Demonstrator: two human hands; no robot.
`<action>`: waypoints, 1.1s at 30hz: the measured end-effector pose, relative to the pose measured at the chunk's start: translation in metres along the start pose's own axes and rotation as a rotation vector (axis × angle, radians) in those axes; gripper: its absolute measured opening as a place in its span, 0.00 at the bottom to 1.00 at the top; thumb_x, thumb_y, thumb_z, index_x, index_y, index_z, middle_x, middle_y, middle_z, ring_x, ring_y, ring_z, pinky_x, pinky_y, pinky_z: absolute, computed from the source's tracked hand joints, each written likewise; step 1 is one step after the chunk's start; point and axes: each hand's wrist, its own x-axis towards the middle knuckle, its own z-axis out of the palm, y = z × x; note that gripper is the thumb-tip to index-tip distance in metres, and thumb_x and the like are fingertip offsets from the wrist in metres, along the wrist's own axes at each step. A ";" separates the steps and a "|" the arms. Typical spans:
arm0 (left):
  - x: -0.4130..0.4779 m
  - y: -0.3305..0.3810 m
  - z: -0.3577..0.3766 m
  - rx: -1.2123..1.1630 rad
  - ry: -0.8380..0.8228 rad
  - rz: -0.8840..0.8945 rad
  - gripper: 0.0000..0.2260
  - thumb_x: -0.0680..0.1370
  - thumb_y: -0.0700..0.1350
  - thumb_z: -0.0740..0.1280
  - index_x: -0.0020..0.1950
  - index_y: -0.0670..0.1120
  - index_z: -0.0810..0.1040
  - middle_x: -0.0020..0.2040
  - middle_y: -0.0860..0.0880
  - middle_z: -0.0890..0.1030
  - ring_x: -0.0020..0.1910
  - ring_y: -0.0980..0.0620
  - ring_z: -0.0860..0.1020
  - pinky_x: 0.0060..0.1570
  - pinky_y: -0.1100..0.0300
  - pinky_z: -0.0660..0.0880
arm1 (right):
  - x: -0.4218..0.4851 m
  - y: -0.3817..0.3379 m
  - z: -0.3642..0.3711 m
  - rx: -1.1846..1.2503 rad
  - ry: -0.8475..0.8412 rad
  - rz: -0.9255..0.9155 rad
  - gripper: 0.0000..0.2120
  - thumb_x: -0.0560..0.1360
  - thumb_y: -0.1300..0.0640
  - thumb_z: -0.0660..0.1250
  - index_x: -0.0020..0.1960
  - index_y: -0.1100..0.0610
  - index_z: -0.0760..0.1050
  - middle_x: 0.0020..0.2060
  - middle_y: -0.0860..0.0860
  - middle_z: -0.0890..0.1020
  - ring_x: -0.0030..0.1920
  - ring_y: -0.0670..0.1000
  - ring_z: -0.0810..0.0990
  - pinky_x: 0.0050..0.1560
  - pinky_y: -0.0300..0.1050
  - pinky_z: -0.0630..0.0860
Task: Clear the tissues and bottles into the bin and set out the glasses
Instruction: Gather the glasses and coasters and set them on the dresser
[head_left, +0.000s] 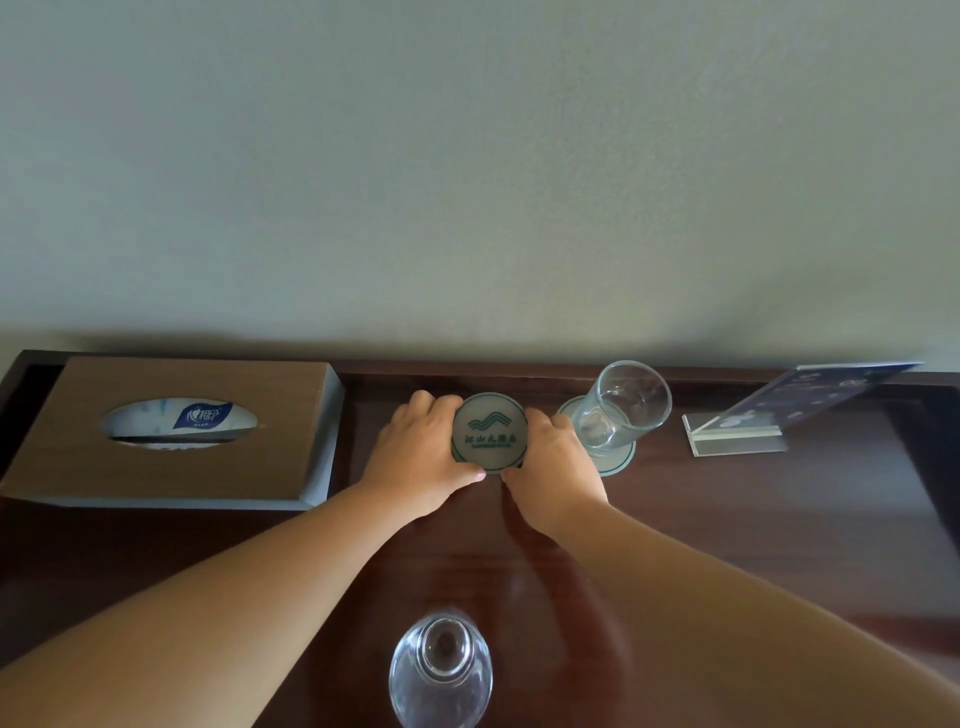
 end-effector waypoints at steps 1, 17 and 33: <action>0.000 0.000 0.000 0.002 0.000 0.000 0.32 0.67 0.58 0.74 0.67 0.53 0.68 0.58 0.51 0.69 0.60 0.47 0.69 0.57 0.51 0.70 | 0.000 0.001 0.000 0.004 0.004 0.000 0.21 0.74 0.60 0.69 0.64 0.57 0.67 0.59 0.55 0.69 0.54 0.57 0.78 0.53 0.47 0.76; -0.027 -0.008 -0.015 -0.060 0.016 -0.051 0.33 0.73 0.53 0.71 0.74 0.50 0.62 0.63 0.47 0.70 0.64 0.46 0.69 0.61 0.49 0.71 | -0.030 0.014 -0.003 0.053 -0.007 -0.053 0.27 0.75 0.58 0.66 0.72 0.50 0.62 0.63 0.51 0.69 0.56 0.54 0.77 0.48 0.43 0.72; -0.178 -0.025 -0.003 -0.305 -0.212 -0.074 0.33 0.70 0.46 0.67 0.64 0.75 0.59 0.63 0.70 0.68 0.61 0.68 0.70 0.60 0.65 0.72 | -0.120 0.031 0.014 0.102 -0.381 -0.391 0.35 0.67 0.53 0.70 0.70 0.39 0.60 0.63 0.41 0.68 0.59 0.44 0.74 0.55 0.37 0.73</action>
